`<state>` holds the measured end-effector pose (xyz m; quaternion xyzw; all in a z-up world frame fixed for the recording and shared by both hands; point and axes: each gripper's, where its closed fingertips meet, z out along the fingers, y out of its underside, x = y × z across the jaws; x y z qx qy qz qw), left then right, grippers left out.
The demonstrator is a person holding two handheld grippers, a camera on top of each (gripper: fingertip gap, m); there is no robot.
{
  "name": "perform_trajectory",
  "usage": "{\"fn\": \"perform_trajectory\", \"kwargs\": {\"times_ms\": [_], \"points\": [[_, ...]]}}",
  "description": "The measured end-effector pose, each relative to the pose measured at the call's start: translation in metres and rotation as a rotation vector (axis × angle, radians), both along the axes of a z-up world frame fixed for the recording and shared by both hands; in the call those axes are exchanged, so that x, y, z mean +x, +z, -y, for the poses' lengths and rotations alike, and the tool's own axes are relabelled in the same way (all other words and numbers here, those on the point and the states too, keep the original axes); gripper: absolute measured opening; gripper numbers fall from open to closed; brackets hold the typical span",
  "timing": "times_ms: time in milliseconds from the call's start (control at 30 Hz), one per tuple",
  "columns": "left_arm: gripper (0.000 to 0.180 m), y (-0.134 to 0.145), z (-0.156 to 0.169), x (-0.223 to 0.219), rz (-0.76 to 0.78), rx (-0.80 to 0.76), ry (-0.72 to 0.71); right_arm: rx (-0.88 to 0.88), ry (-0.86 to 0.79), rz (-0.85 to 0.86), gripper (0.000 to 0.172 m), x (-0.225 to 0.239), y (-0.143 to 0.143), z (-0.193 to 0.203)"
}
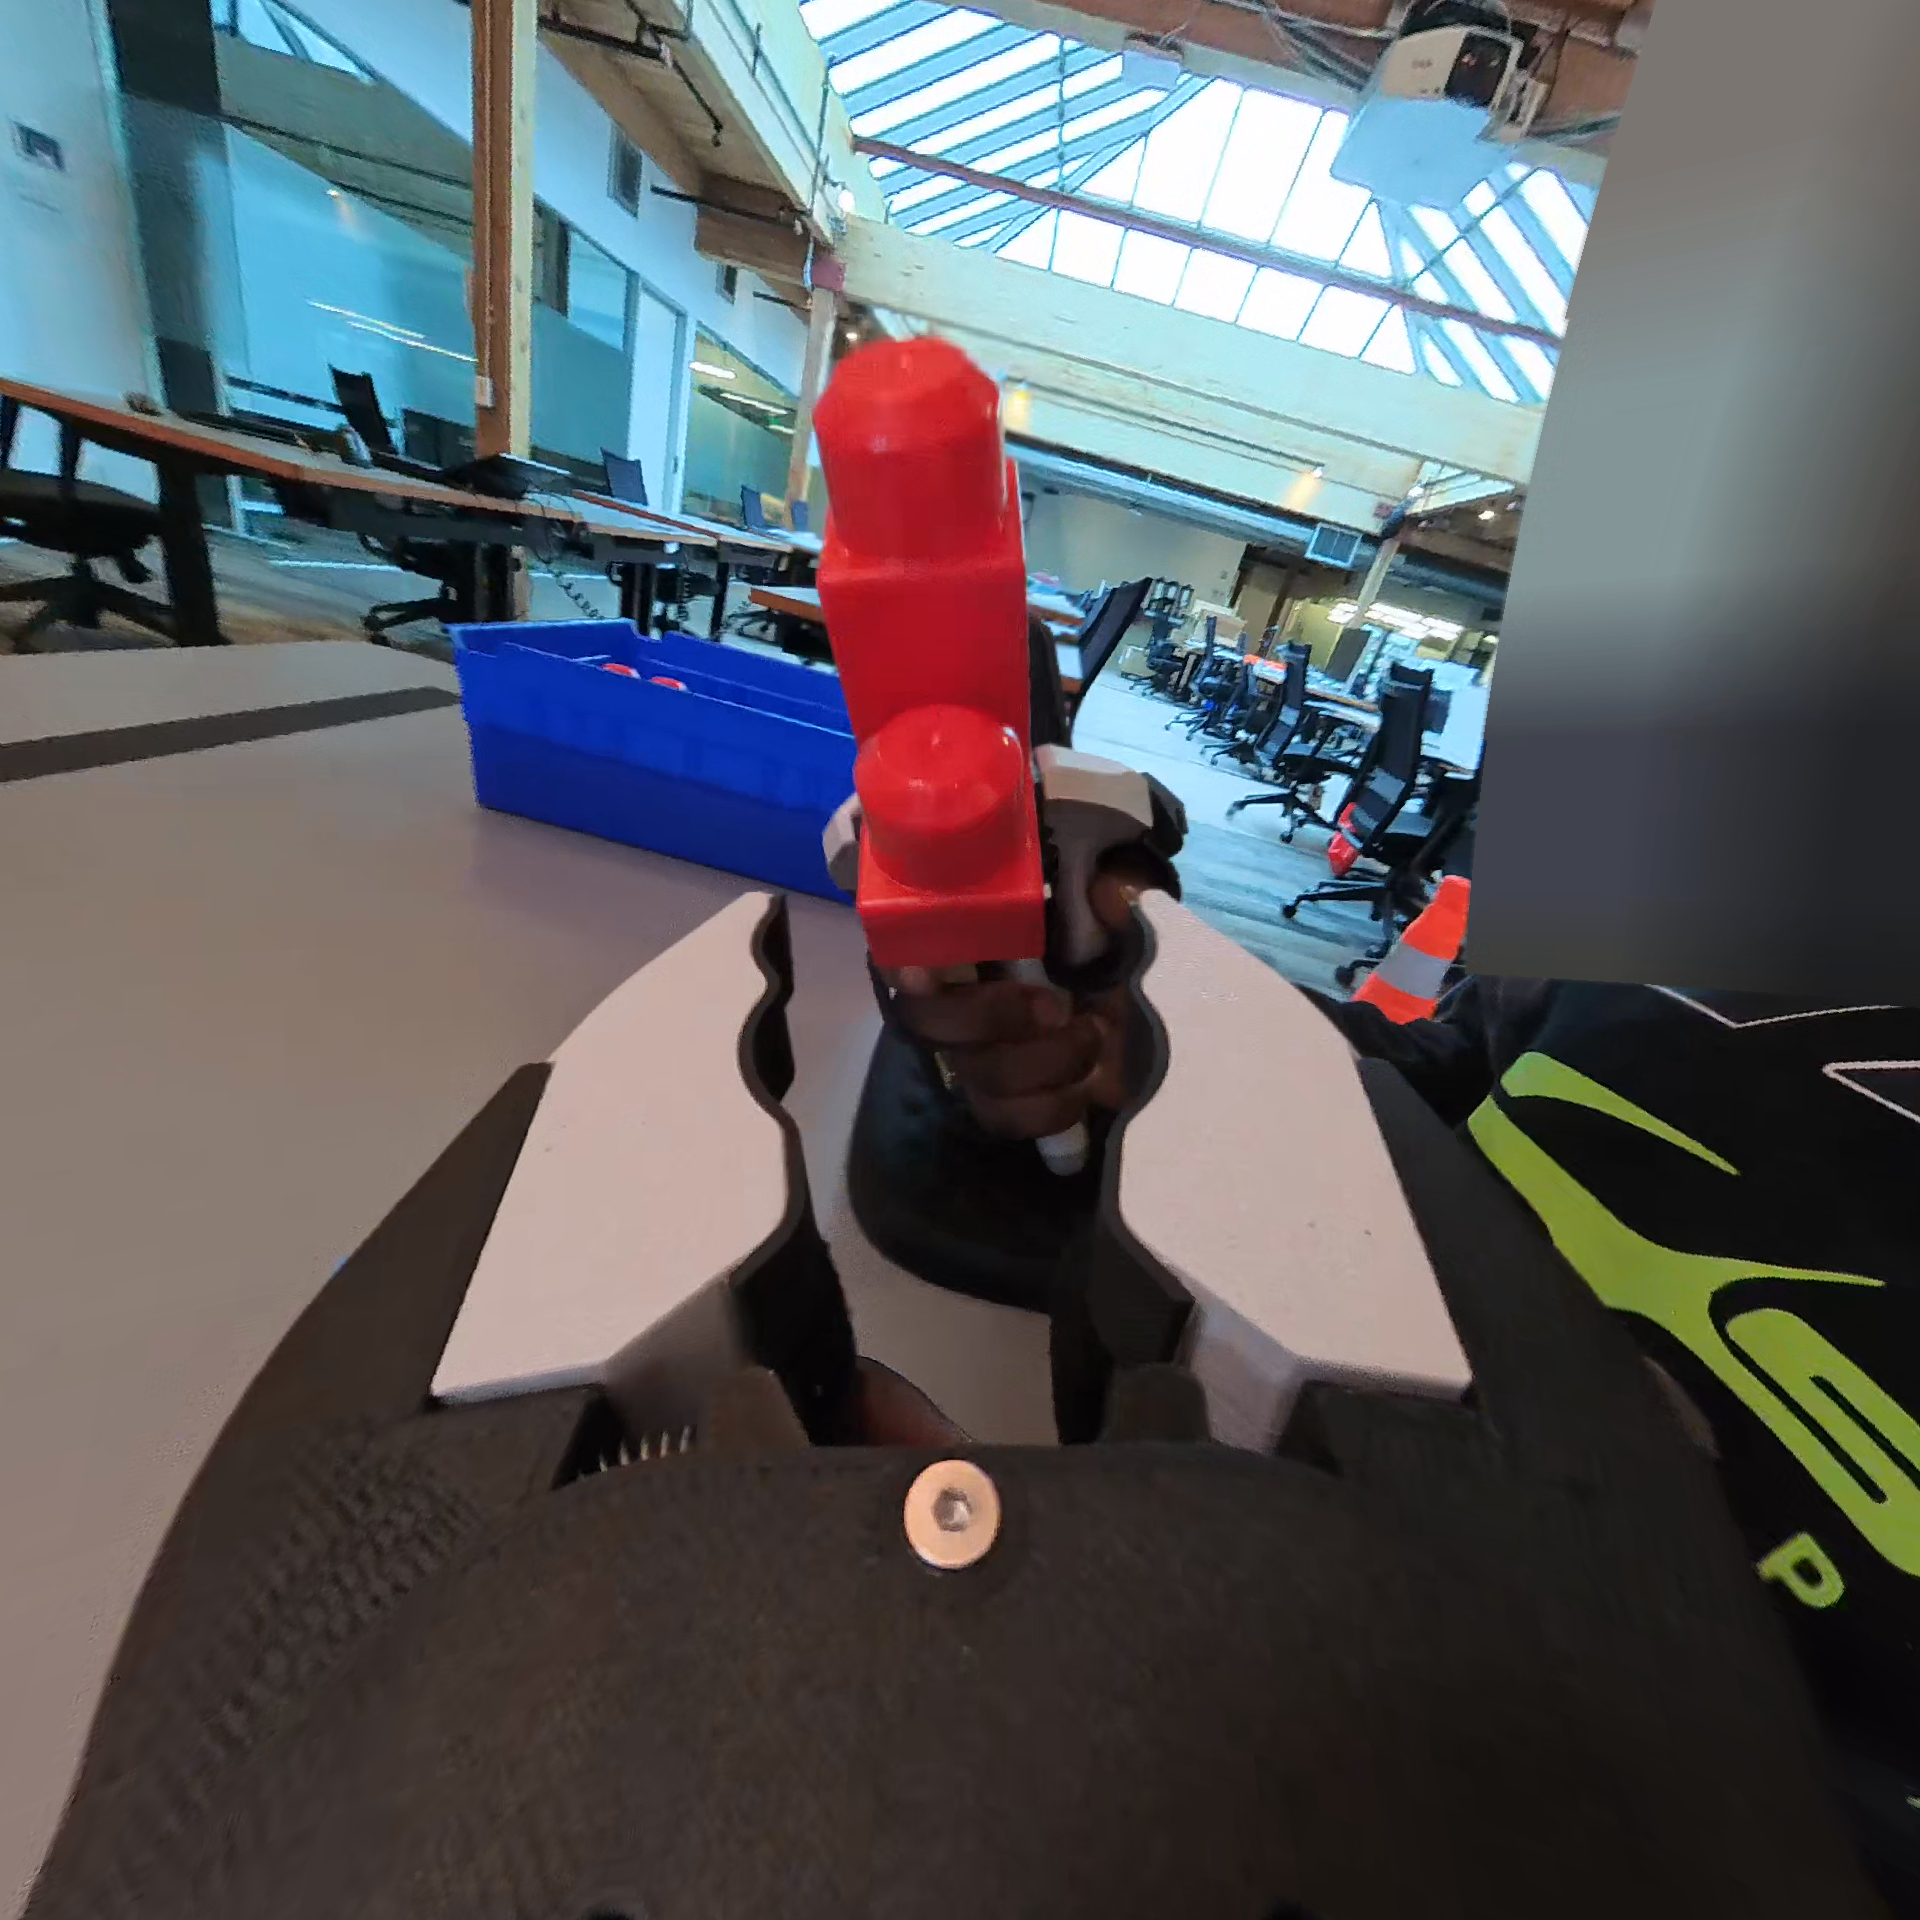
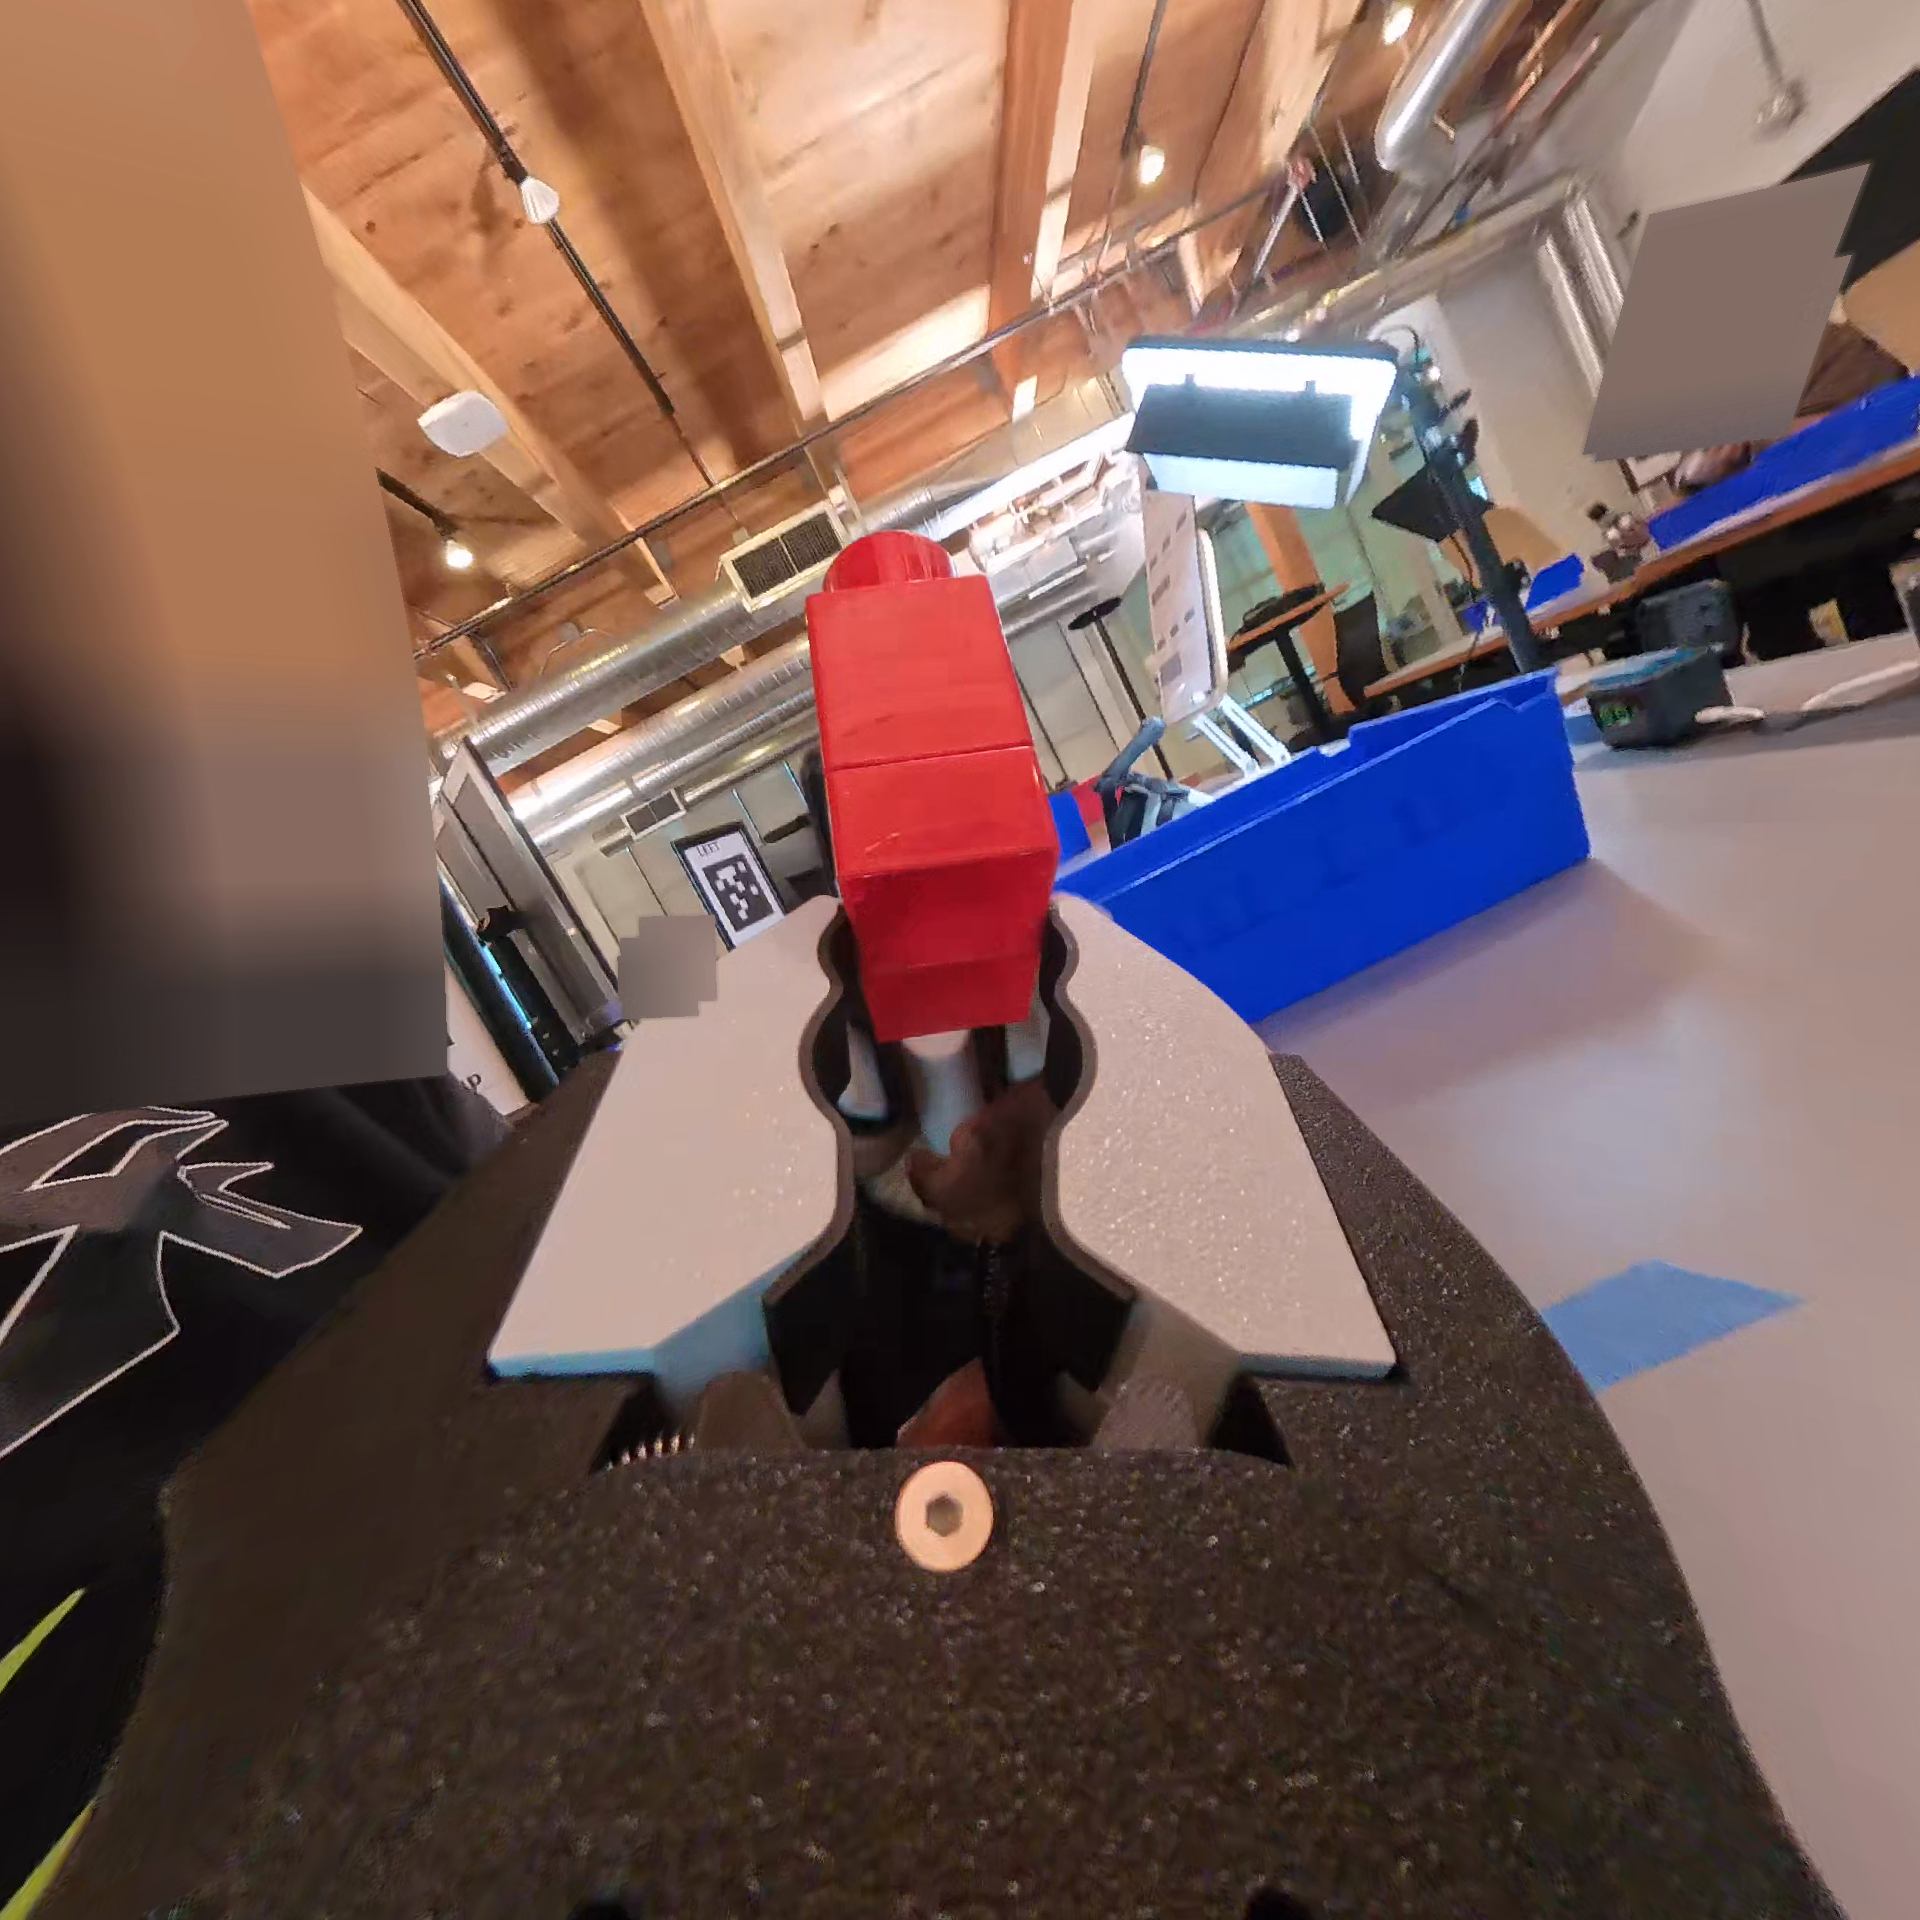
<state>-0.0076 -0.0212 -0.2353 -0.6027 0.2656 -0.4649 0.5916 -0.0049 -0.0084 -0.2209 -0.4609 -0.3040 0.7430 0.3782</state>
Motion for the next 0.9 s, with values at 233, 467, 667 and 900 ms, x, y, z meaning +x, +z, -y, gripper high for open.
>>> {"fn": "perform_trajectory", "kwargs": {"times_ms": [233,467,667,900], "points": [[0.036,0.001,0.002,0.0,0.026,0.031,0.005,0.015,0.016,0.013,0.034,-0.009,-0.004,0.009],[0.036,-0.024,-0.037,-0.043,-0.406,0.121,0.538,0.237,-0.377,0.321,0.057,0.008,-0.014,-0.04],[0.036,-0.043,-0.041,-0.036,-0.682,0.205,0.623,0.52,-0.529,0.487,0.05,-0.014,0.01,-0.038],[0.036,-0.044,-0.039,-0.031,-0.674,0.228,0.588,0.525,-0.525,0.565,0.028,-0.019,-0.003,-0.042]]}}
